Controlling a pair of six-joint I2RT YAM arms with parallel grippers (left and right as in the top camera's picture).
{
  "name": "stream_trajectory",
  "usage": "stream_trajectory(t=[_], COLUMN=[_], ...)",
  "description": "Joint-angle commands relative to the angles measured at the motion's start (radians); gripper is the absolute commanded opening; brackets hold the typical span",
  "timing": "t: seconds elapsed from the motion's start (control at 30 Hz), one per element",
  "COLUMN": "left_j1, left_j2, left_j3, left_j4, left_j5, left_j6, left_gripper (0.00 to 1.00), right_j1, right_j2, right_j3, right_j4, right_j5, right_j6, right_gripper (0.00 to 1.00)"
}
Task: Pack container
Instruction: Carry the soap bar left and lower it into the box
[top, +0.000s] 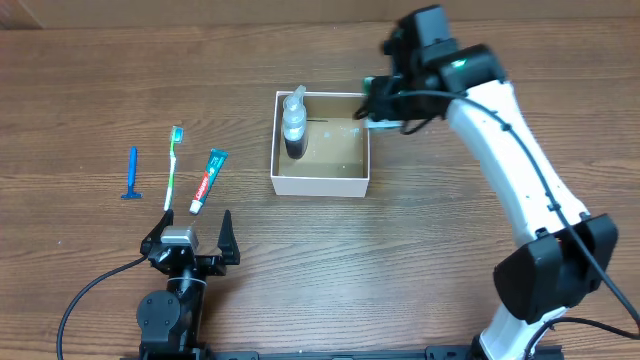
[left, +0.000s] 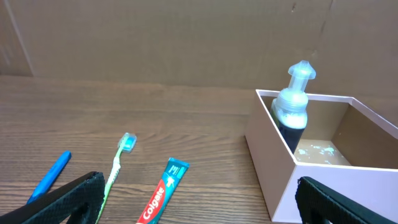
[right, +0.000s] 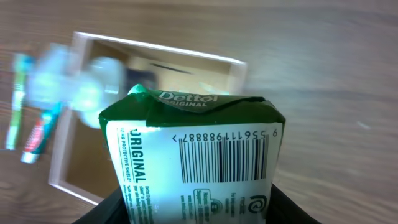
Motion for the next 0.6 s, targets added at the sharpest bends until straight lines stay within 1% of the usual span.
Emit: stream_trajectory(t=[0.0, 0.23, 0.57], left_j1=[0.010, 0.010, 0.010], left_j2=[-0.010, -0.010, -0.010], left_j3=[-0.003, -0.003, -0.003], left_j4=[-0.002, -0.002, -0.002], left_j5=[-0.010, -0.010, -0.010], left_j6=[0.023, 0.023, 0.023], left_gripper=[1.00, 1.00, 1.00], right_j1=[0.073, 0.138, 0.142], right_j2=[0.003, 0.074, 0.199], right_j3=[0.019, 0.019, 0.019], right_j4=[0.068, 0.124, 0.154], right_j5=[0.070, 0.133, 0.129], right_j6=[0.105, 0.160, 0.189], right_gripper=[0.45, 0.45, 0.45])
